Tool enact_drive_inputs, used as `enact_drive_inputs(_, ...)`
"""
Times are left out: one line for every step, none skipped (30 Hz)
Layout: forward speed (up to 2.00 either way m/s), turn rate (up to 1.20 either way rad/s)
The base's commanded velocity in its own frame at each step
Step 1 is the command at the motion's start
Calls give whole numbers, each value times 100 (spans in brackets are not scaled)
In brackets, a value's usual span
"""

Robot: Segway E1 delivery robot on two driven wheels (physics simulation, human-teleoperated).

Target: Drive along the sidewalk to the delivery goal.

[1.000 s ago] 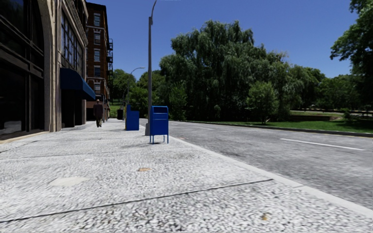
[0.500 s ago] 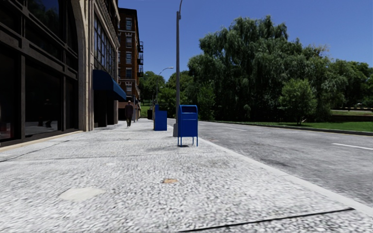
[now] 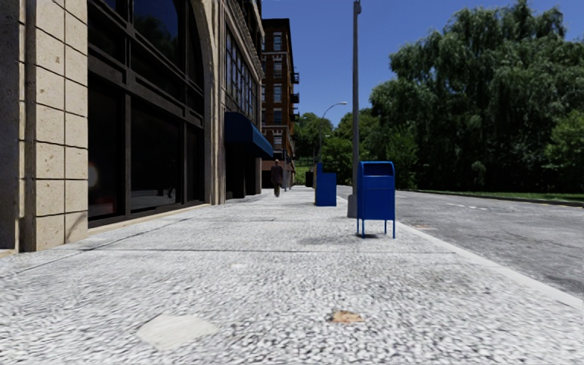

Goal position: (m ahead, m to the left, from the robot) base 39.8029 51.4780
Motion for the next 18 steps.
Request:
enact_drive_inputs(111,106)
enact_drive_inputs(111,89)
enact_drive_inputs(111,68)
enact_drive_inputs(111,41)
enact_drive_inputs(111,19)
enact_drive_inputs(111,19)
enact_drive_inputs(111,5)
enact_drive_inputs(111,0)
enact_drive_inputs(111,0)
enact_drive_inputs(111,0)
enact_drive_inputs(111,0)
enact_drive_inputs(111,0)
enact_drive_inputs(111,0)
enact_drive_inputs(111,0)
enact_drive_inputs(111,0)
enact_drive_inputs(111,0)
enact_drive_inputs(111,0)
enact_drive_inputs(111,0)
